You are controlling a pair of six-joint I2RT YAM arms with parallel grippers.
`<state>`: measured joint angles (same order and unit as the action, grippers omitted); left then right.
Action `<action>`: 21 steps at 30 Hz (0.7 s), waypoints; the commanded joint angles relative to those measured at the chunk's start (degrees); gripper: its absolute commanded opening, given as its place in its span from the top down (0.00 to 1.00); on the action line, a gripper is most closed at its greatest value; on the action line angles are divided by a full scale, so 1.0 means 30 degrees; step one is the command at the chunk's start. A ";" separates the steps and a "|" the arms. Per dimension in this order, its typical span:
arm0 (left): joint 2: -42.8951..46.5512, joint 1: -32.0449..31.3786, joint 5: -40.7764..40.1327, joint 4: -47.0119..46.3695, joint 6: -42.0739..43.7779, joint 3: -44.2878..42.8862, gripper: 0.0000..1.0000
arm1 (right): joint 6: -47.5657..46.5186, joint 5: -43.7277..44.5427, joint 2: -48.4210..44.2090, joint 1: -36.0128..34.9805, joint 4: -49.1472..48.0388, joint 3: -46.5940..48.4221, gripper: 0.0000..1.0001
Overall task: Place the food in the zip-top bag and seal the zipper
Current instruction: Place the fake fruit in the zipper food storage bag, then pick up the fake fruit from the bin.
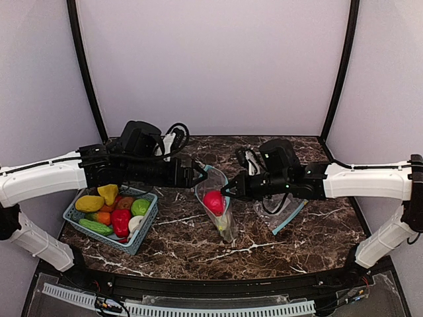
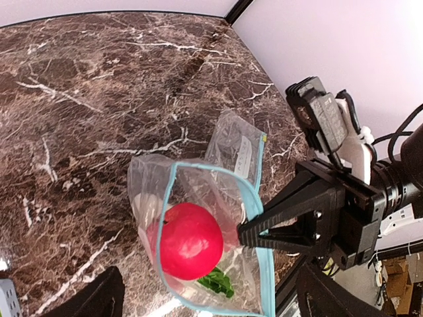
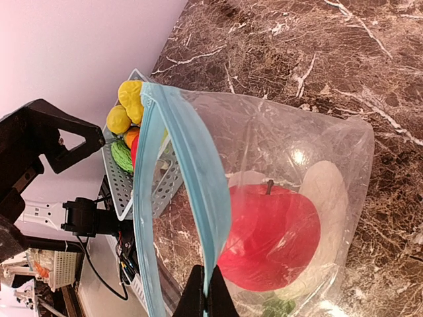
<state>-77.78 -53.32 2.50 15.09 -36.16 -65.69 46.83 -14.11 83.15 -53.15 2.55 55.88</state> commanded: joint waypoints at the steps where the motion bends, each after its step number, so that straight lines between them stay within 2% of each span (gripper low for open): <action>1: 0.1562 0.0436 -0.1754 0.4291 0.0730 0.0650 0.08 | 0.0056 -0.0085 -0.0209 0.0138 -0.0732 -0.0200 1.00; 10: 0.5291 0.4107 -0.1866 0.7735 0.0164 0.3124 0.02 | 0.0035 -0.0086 -0.0140 0.0144 -0.0715 -0.0213 1.00; 15: 0.6802 0.7135 -0.2314 0.9668 0.0927 0.4076 0.01 | -0.0067 -0.0197 0.0016 0.0137 -0.0680 -0.0034 1.00; 21: 0.7796 1.0596 -0.2674 1.0516 0.1550 0.5096 0.01 | -0.0181 -0.0114 -0.0011 0.0137 -0.0644 0.0086 1.00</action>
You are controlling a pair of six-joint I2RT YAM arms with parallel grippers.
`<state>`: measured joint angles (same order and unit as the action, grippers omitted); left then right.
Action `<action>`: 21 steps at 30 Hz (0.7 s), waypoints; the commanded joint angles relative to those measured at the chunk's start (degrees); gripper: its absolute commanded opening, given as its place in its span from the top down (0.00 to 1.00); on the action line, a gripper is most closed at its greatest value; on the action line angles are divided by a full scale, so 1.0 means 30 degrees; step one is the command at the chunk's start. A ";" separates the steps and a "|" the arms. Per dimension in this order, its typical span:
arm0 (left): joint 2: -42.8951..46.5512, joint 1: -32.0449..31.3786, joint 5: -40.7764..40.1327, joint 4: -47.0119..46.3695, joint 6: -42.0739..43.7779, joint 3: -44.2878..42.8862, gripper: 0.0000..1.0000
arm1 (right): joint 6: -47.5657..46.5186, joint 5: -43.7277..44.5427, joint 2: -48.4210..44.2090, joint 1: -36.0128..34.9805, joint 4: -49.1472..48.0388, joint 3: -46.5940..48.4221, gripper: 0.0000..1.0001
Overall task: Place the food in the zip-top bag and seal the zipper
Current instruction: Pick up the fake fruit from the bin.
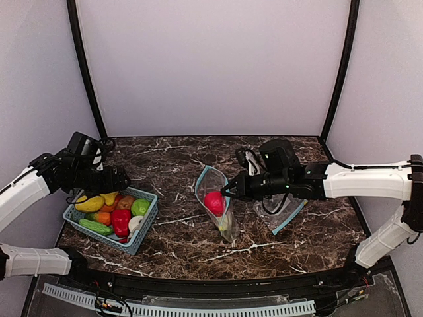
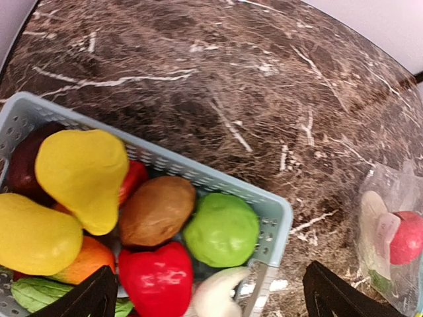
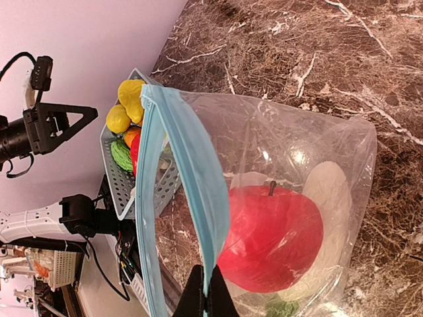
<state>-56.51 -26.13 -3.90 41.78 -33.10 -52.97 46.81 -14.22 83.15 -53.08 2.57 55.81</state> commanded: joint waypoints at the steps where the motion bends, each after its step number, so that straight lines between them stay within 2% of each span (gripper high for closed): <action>1: 0.1114 0.2279 -0.0324 0.1225 0.0359 0.1364 0.01 | -0.0161 -0.0027 -0.0004 0.0115 -0.0655 0.0112 1.00; 5: 0.2133 0.4563 0.1044 -0.0249 -0.0494 0.2750 0.01 | -0.0190 -0.0050 0.0044 0.0141 -0.0651 0.0126 1.00; 10: 0.2998 0.6297 0.1240 -0.1326 -0.1549 0.3440 0.01 | -0.0230 -0.0053 -0.0031 0.0145 -0.0677 0.0088 1.00; 17: 0.3990 1.0428 0.4211 -0.3253 -0.2274 0.5388 0.01 | -0.0266 0.0064 -0.0238 0.0169 -0.0655 -0.0004 1.00; 21: 0.4533 1.1473 0.4101 -0.3415 -0.2603 0.5967 0.01 | -0.0280 0.0102 -0.0353 0.0188 -0.0668 -0.0101 1.00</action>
<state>-44.69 5.85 5.91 33.74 -39.29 -36.95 46.76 -14.15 83.15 -53.06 2.57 55.81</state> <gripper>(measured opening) 0.987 0.006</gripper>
